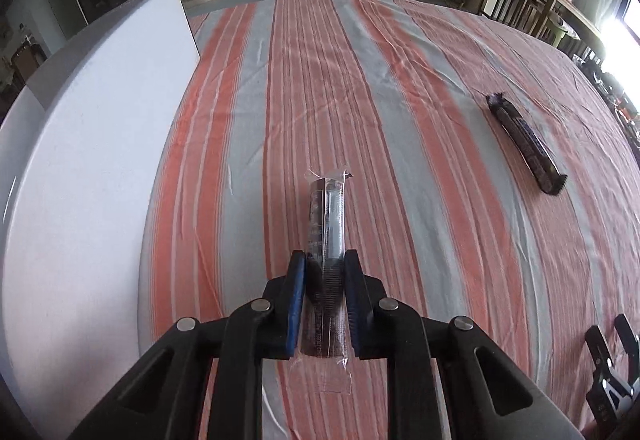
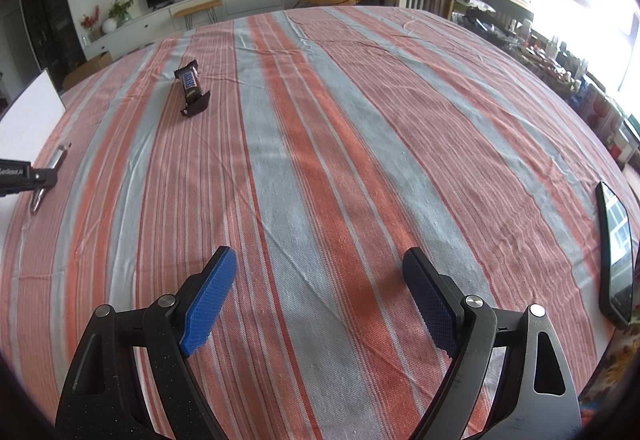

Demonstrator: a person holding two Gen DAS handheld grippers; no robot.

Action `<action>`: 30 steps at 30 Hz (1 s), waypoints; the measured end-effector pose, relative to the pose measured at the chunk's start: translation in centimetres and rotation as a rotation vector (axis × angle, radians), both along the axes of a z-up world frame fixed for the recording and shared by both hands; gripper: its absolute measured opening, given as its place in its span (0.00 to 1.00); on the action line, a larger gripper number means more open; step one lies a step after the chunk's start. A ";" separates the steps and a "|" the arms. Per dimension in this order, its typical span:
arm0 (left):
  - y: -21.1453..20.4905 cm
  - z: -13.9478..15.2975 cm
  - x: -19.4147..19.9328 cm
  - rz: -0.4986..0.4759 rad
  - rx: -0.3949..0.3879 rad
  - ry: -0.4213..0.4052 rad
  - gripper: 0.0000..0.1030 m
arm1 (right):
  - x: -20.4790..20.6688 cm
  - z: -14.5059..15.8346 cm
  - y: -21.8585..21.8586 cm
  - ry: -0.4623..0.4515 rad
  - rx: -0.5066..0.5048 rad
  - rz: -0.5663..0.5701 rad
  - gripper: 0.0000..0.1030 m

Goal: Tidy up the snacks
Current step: 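Grasp the silver foil stick with the left gripper and lift it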

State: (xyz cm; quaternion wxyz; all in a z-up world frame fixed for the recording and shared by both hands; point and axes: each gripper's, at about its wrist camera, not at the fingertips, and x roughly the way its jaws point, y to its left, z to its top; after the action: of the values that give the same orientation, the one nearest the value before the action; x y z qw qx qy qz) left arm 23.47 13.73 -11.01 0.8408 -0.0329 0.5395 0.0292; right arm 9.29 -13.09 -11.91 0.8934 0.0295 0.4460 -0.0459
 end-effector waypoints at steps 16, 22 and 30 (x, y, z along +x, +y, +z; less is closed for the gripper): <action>-3.2 0.1 -5.9 -0.017 -0.062 -0.098 0.71 | 0.0 0.0 0.0 0.000 0.000 0.000 0.85; -3.7 -0.5 -5.8 -0.054 0.013 -0.136 0.77 | 0.1 0.0 0.0 0.000 0.000 0.000 0.85; -3.3 -1.0 -5.9 -0.044 0.038 -0.177 0.89 | 0.1 0.0 0.0 0.000 0.000 0.000 0.85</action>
State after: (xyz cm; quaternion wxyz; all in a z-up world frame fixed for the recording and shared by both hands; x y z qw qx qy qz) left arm 17.57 10.44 -12.03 0.8860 -0.0076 0.4633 0.0180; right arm 9.36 -13.07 -11.90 0.8933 0.0296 0.4462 -0.0459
